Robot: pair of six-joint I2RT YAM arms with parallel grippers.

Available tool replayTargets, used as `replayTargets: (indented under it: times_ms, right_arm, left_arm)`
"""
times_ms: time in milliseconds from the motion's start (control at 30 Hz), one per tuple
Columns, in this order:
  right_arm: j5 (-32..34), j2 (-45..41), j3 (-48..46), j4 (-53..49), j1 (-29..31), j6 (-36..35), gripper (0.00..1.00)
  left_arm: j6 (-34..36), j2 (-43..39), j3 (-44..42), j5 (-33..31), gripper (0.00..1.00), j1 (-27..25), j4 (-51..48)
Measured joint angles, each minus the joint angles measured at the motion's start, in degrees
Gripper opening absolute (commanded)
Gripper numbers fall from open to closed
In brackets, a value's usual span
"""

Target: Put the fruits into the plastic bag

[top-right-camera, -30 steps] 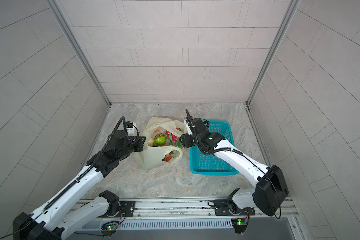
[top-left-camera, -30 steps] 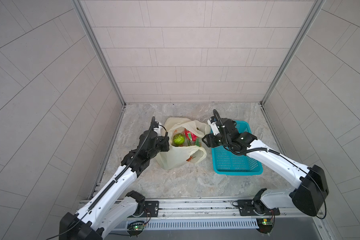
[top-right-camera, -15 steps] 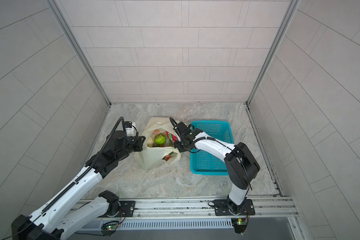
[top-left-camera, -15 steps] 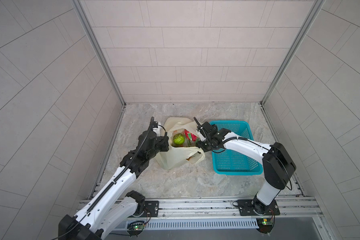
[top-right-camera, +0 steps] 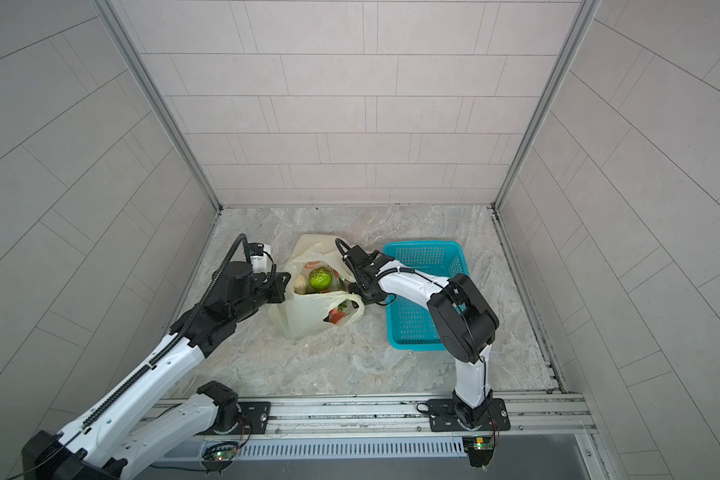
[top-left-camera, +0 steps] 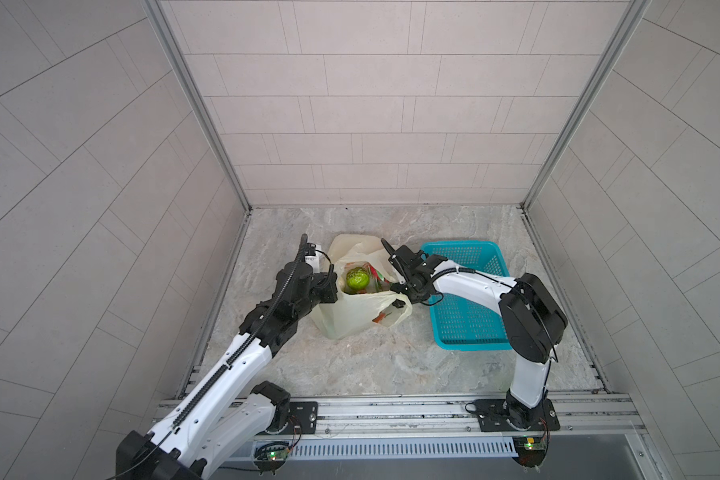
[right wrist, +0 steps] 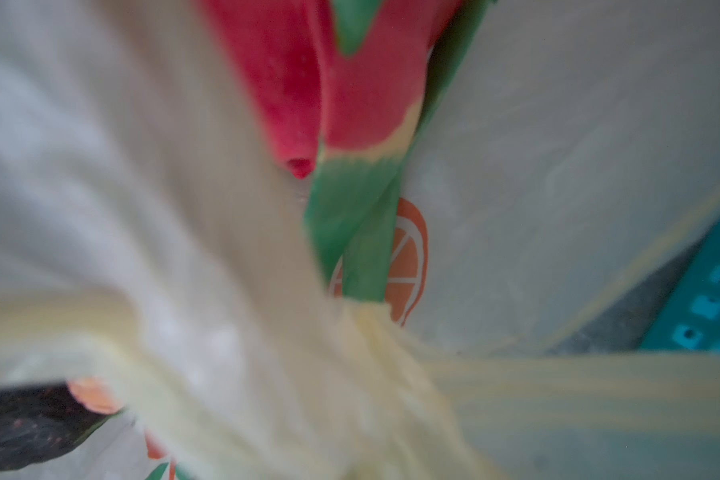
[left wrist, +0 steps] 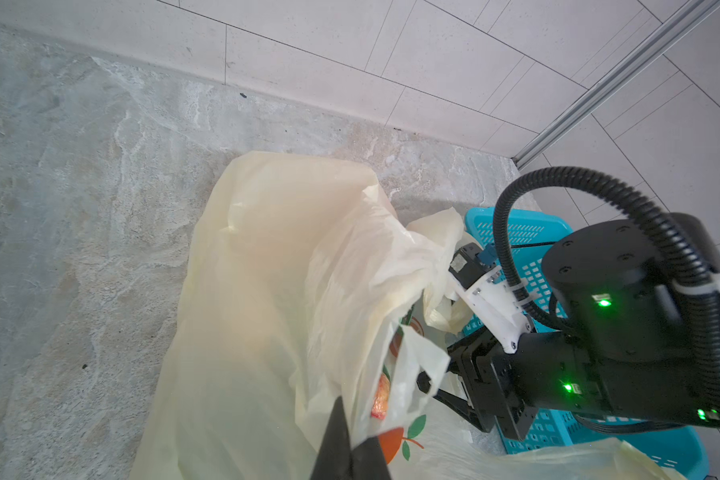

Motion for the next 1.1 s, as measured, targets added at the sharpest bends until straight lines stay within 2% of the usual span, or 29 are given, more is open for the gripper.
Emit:
replayTargets:
  times_ms: [67,167,267,333,567,900,1100]
  right_arm:
    - [-0.1,0.3,0.3,0.4,-0.2,0.1,0.51]
    - [-0.2,0.6,0.6,1.3,-0.5,0.5,0.37]
    - [-1.2,0.6,0.5,2.9,-0.6,1.2,0.17]
    - [-1.9,0.7,0.2,4.2,-0.6,1.4,0.01]
    - [-3.3,-0.7,-0.9,5.3,-0.9,0.7,0.0]
    - [-6.3,-17.5,1.9,8.6,-1.4,-3.2,0.0]
    - [-5.3,-20.0,6.5,8.9,-2.4,-5.0,0.0]
  left_arm:
    - [0.0,-0.2,0.0,0.0,0.0,0.0,0.0]
    - [0.0,-0.3,0.0,0.0,0.0,0.0,0.0]
    - [0.1,-0.3,0.0,0.0,0.0,0.0,0.0]
    - [0.1,-0.3,0.0,0.0,0.0,0.0,0.0]
    - [0.0,-0.3,0.0,-0.2,0.0,0.0,0.0]
    - [-0.7,0.2,0.1,0.5,0.0,0.0,0.0]
    - [-1.0,4.7,3.7,2.3,0.0,0.0,0.0]
